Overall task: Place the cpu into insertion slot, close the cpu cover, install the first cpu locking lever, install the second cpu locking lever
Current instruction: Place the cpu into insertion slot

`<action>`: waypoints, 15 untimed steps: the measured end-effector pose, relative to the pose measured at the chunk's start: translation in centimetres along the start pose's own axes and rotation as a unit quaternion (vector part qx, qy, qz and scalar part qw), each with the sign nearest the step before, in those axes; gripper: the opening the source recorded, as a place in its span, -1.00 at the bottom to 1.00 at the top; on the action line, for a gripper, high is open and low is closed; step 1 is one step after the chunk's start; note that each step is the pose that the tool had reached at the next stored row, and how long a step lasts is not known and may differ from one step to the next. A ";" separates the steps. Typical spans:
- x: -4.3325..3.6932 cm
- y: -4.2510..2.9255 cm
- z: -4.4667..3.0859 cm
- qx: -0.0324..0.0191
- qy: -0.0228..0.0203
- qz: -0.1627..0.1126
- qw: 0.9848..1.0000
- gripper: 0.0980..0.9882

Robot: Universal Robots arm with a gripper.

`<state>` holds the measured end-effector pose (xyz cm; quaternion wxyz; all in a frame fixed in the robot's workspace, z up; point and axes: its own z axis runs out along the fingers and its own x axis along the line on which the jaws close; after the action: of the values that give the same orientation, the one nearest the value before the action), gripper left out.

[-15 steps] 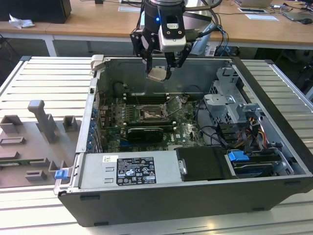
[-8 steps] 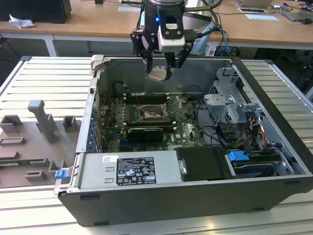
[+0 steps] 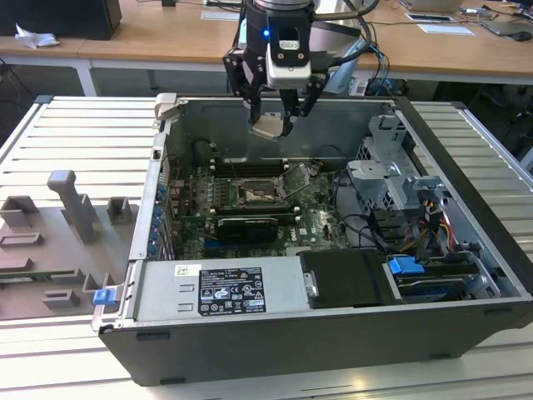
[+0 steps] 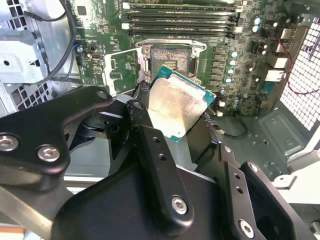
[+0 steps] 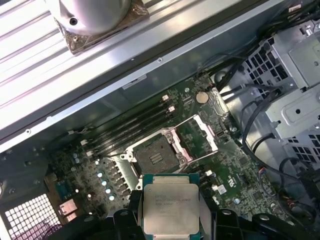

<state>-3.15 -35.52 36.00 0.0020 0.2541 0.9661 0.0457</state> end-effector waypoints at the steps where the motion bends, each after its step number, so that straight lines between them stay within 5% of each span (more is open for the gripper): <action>1: 0.00 0.00 0.00 0.000 0.000 0.003 1.000 0.00; 15: 0.00 0.00 0.02 -0.001 -0.005 0.054 0.999 0.00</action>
<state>-3.15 -35.52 35.98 0.0045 0.3064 0.9508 0.0455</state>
